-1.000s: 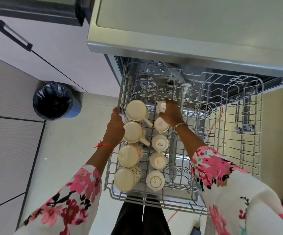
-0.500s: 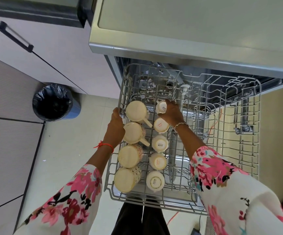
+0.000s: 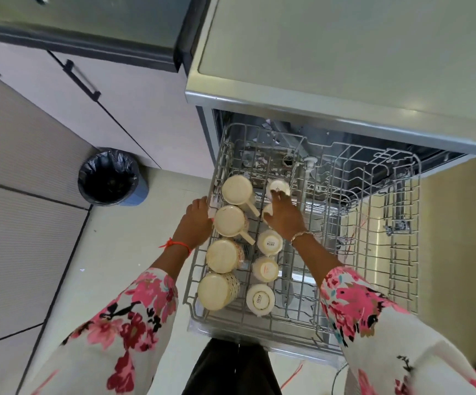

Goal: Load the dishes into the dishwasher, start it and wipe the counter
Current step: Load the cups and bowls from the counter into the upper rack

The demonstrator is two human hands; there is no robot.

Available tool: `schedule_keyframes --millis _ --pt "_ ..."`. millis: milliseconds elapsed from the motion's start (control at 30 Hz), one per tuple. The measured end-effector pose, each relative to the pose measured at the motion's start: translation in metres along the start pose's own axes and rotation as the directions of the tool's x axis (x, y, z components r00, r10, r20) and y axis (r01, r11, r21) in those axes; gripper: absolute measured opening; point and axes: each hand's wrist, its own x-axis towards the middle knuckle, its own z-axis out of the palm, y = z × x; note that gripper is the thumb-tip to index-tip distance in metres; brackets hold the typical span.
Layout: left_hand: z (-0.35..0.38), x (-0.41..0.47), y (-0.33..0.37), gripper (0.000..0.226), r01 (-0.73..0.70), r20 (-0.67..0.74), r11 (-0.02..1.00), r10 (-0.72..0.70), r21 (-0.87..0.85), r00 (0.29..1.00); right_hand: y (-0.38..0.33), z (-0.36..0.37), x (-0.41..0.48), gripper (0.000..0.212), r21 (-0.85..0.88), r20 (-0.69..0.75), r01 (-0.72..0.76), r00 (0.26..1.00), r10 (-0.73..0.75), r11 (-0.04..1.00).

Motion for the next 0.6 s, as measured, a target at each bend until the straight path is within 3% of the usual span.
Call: schedule_keyframes --millis 100,233,433,500,567,600 --pt "-0.008 -0.043 -0.01 0.058 -0.022 -0.024 1.0 0.023 0.005 0.999 -0.023 -0.008 -0.037 0.054 -0.111 -0.07 0.081 0.994 -0.089 0.991" --pt "-0.023 -0.099 -0.031 0.054 -0.062 -0.039 0.998 0.062 0.003 0.997 -0.061 -0.016 -0.078 0.04 -0.099 -0.144 0.229 0.959 -0.242 0.968" --pt "-0.056 -0.145 -0.081 0.047 -0.08 -0.099 0.997 0.079 -0.007 0.992 -0.136 0.001 -0.112 0.027 -0.308 -0.097 0.353 0.912 -0.398 0.884" --pt "-0.069 -0.154 -0.106 0.047 -0.076 -0.103 0.997 0.076 0.006 0.992 -0.166 0.015 -0.114 0.02 -0.307 -0.043 0.396 0.903 -0.428 0.865" --pt "-0.084 -0.158 -0.132 0.047 -0.072 -0.107 0.997 0.075 0.031 0.991 -0.197 0.026 -0.111 0.035 -0.273 0.006 0.4 0.91 -0.414 0.875" --pt "-0.095 -0.16 -0.149 0.046 -0.069 -0.106 0.997 0.073 0.044 0.992 -0.217 0.03 -0.109 0.033 -0.242 -0.022 0.396 0.911 -0.413 0.886"
